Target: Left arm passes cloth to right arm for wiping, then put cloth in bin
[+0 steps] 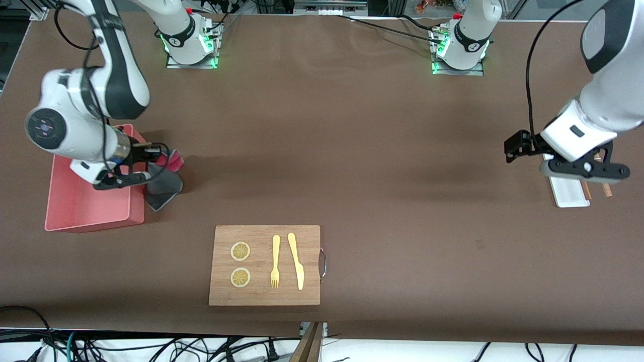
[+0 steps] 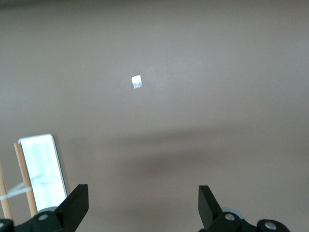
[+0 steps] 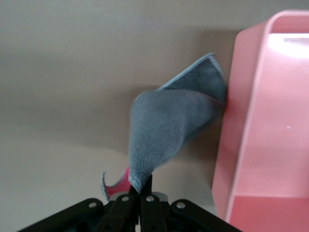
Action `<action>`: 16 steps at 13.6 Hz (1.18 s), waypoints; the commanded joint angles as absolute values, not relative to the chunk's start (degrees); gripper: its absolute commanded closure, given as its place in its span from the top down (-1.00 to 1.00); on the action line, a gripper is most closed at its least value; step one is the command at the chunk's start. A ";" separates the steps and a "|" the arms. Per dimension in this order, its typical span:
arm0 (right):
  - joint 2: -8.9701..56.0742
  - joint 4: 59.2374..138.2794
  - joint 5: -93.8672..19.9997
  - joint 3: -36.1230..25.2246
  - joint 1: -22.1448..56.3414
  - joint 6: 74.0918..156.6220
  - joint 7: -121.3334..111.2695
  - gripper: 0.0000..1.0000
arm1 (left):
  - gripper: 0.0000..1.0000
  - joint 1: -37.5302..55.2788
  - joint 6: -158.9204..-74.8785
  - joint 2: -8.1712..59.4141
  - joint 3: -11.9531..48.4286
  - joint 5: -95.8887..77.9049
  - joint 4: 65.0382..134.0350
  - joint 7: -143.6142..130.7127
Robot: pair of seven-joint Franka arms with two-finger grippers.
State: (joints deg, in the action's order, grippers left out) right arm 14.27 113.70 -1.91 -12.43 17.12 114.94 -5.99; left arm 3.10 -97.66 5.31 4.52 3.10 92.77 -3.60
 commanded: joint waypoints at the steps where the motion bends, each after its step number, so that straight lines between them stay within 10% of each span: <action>1: 16.33 116.01 -1.32 -12.13 17.75 119.52 -3.26 -1.00 | 1.00 1.33 -98.54 3.24 4.31 0.62 96.78 -4.14; 16: 26.53 103.30 -11.51 -1.93 35.23 122.52 32.32 -1.00 | 1.00 -0.88 -96.76 1.58 4.40 1.05 94.39 6.50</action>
